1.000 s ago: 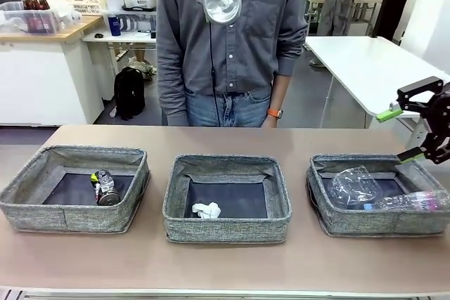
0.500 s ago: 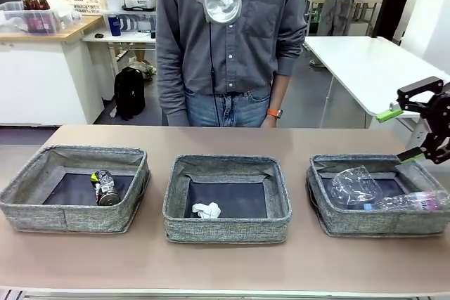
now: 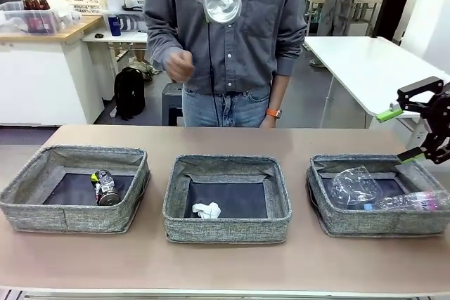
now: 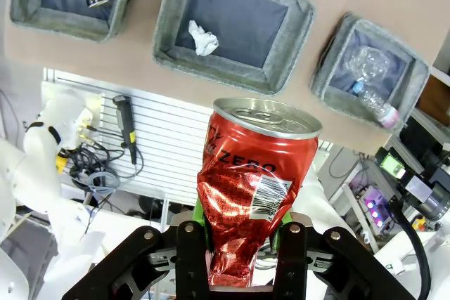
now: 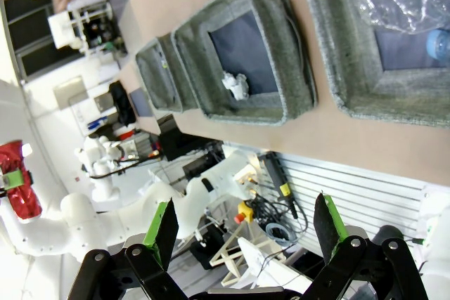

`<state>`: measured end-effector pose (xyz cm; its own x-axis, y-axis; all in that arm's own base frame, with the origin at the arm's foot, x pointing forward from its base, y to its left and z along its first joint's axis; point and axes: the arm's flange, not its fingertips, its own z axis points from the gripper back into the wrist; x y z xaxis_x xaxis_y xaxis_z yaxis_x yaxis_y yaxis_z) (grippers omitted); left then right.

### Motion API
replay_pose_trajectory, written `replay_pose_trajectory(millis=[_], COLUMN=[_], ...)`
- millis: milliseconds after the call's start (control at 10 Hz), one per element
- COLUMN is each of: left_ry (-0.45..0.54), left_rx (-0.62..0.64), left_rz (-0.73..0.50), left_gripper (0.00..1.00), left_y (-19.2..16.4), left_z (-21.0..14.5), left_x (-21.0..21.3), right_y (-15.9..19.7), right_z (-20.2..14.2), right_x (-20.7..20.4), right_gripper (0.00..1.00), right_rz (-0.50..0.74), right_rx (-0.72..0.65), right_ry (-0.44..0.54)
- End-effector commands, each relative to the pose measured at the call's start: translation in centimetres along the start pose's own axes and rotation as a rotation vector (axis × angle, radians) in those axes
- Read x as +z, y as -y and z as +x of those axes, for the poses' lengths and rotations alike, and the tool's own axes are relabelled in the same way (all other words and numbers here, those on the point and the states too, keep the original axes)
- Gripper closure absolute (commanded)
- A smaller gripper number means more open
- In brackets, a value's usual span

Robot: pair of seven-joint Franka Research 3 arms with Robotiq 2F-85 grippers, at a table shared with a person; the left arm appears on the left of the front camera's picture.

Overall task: Sort the waste into the appropriate baskets.
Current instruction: Place the picked waste into the Fabric basket indicated by the person.

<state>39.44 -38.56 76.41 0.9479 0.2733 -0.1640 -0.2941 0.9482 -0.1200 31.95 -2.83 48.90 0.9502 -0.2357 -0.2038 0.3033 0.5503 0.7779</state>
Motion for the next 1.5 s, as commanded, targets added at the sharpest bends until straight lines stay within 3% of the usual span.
replay_pose_trajectory(millis=[0, 1000, 1200, 1400], left_ry=[0.008, 0.000, 0.218, 0.325], left_rx=[0.002, 0.000, -0.082, -0.054], left_rz=[0.001, 0.000, 0.100, 0.120], left_gripper=[0.65, 0.65, 0.65, 0.65], left_y=[-0.2, 0.0, -2.8, -8.6], left_z=[-0.2, 0.0, 1.9, 5.0], left_x=[0.3, 0.0, -2.2, -5.8], right_y=[-0.2, -0.2, -0.2, -0.2], right_z=[0.2, 0.2, 0.2, 0.2], right_x=[0.0, 0.0, 0.0, 0.0], right_gripper=[0.00, 0.00, 0.00, 0.00], right_rz=[0.004, 0.004, 0.004, 0.004], right_rx=[0.007, 0.007, 0.007, 0.007], right_ry=[0.003, 0.003, 0.003, 0.003])
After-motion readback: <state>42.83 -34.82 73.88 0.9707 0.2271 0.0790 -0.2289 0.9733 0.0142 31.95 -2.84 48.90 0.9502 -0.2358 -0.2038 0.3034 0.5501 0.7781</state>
